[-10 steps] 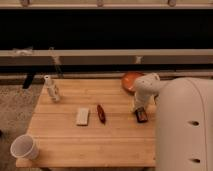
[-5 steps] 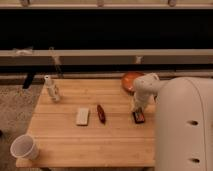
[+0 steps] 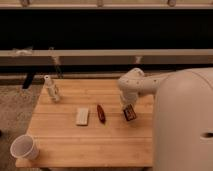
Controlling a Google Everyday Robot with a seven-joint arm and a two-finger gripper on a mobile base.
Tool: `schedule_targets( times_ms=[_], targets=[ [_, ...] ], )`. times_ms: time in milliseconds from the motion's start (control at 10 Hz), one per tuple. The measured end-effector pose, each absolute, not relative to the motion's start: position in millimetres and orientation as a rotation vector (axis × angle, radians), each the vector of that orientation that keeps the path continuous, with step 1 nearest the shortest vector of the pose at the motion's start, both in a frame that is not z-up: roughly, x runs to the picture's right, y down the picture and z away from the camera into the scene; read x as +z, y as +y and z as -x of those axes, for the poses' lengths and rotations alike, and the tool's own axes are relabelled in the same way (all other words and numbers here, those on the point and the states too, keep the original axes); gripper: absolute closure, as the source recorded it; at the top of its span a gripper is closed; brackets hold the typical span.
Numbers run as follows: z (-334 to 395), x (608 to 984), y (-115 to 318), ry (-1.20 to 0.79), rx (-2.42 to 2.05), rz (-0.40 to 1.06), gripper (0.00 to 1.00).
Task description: Place the eraser on the white sponge
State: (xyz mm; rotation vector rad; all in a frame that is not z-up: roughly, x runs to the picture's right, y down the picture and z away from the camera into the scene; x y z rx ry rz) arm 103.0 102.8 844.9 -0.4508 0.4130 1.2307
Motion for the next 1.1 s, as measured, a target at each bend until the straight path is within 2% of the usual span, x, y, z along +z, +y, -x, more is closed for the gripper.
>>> schedule_targets(
  times_ms=[500,1100],
  targets=[
    [20.9,805.2,93.3,0.305,0.984,0.46,1.0],
    [110.1,813.7,89.8,0.195,0.771,0.533,1.0]
  ],
)
